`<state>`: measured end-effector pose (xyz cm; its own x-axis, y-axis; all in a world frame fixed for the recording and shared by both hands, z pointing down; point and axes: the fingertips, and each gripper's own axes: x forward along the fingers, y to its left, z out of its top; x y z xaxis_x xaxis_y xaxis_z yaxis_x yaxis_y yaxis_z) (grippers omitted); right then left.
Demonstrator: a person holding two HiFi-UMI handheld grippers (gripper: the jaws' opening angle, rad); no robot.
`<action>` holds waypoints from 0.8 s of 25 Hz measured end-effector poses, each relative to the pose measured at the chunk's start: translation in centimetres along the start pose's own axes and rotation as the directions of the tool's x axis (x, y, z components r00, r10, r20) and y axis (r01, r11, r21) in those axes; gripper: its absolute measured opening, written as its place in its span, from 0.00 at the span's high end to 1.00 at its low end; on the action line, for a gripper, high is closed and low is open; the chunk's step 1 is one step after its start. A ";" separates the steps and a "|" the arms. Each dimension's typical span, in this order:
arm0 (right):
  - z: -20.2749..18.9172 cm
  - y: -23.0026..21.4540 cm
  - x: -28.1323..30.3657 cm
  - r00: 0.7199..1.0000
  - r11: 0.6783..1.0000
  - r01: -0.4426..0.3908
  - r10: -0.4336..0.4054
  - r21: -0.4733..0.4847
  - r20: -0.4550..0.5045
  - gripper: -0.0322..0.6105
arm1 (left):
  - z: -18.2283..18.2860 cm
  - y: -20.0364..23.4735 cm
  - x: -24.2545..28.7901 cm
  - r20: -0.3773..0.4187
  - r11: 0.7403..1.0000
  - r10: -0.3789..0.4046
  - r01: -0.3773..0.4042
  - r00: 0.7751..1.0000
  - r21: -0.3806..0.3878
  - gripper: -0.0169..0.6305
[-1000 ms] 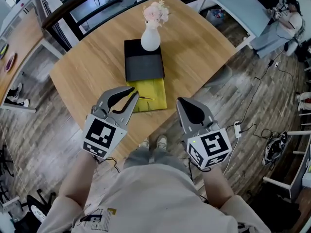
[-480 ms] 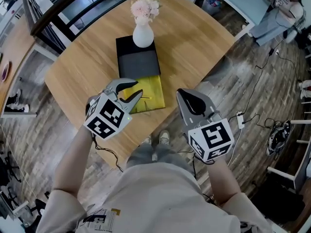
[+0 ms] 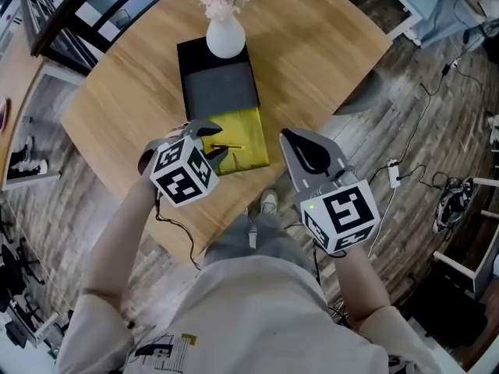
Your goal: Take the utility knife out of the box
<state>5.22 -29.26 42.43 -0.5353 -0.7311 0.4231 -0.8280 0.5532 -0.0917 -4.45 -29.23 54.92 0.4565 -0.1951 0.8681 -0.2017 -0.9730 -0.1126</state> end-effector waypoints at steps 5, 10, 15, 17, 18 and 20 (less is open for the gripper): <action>-1.8 -0.3 1.9 0.999 0.999 -0.018 0.019 0.035 -0.033 0.95 | -1.8 -0.3 3.8 -0.044 0.997 -0.078 0.078 0.996 -0.010 0.74; -3.0 -0.7 3.7 0.998 0.999 -0.020 0.023 0.045 -0.061 0.95 | -4.1 -0.3 7.0 -0.142 0.993 -0.090 0.101 0.986 0.068 0.73; -4.4 -0.8 5.4 0.996 0.997 -0.023 0.030 0.080 -0.085 0.95 | -7.5 -0.9 10.1 -0.249 0.976 -0.130 0.168 0.960 0.136 0.73; -5.1 -1.0 5.7 0.995 0.996 -0.024 0.032 0.091 -0.094 0.95 | -8.1 -1.2 11.0 -0.266 0.973 -0.144 0.185 0.953 0.137 0.73; -5.4 -1.1 5.8 0.995 0.995 -0.024 0.033 0.097 -0.099 0.95 | -8.3 -1.4 11.3 -0.269 0.972 -0.150 0.191 0.951 0.135 0.73; -6.1 -1.2 5.9 0.994 0.994 -0.023 0.035 0.110 -0.106 0.95 | -8.5 -1.6 12.0 -0.276 0.970 -0.157 0.201 0.948 0.139 0.73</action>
<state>4.06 -31.85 50.50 -0.5432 -0.6648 0.5129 -0.8286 0.5229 -0.1998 -6.08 -28.97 69.62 0.2255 0.0020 0.9742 0.0168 -0.9999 -0.0019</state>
